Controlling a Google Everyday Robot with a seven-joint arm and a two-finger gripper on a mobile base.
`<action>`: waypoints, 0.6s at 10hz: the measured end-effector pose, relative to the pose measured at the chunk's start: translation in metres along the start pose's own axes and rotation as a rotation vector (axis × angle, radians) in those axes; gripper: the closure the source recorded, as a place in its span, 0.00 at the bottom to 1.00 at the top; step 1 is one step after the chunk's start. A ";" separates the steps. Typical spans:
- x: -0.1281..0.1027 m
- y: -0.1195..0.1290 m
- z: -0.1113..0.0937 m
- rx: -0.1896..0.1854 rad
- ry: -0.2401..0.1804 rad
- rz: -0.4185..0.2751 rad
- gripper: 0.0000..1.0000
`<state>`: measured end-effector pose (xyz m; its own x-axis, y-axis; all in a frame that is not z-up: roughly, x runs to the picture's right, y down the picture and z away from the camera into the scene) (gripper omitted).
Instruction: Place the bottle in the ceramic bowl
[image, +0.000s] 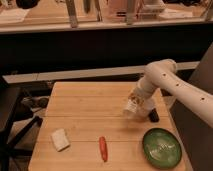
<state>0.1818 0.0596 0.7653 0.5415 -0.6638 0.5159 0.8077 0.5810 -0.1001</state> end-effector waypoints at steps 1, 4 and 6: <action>-0.002 0.003 -0.001 0.001 -0.003 0.008 1.00; -0.008 0.029 -0.010 0.000 -0.006 0.047 1.00; -0.010 0.039 -0.013 -0.002 -0.008 0.062 1.00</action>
<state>0.2103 0.0831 0.7455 0.5889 -0.6225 0.5155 0.7730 0.6201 -0.1342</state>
